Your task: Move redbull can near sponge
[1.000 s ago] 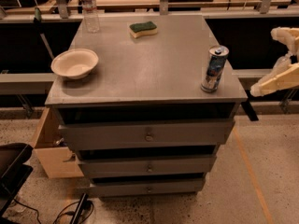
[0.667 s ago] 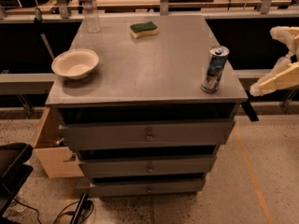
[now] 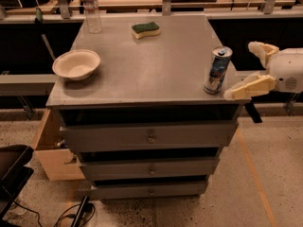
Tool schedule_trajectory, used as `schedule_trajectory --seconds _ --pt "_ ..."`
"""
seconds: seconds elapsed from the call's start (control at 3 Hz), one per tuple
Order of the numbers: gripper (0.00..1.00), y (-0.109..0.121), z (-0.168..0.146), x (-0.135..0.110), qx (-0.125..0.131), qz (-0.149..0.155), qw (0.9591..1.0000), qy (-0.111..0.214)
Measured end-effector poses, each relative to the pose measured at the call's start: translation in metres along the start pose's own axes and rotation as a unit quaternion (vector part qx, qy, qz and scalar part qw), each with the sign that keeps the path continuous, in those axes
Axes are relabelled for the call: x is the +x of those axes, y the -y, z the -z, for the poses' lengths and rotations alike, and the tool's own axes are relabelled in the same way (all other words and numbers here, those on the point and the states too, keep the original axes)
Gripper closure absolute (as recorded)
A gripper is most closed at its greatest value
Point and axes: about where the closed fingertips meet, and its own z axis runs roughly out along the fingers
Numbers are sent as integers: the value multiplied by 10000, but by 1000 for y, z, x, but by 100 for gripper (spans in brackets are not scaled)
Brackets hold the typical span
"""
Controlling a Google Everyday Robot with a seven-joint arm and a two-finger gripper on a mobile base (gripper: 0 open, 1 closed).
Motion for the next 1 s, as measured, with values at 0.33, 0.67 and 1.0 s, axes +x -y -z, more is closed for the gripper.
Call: schedule_trajectory --seconds 0.33,0.67,1.0 --pt "0 9 -29 12 1 -242 9981 569" --pt "0 14 -40 16 0 -361 9956 866" --pt "0 20 -50 13 -53 -428 9920 1183"
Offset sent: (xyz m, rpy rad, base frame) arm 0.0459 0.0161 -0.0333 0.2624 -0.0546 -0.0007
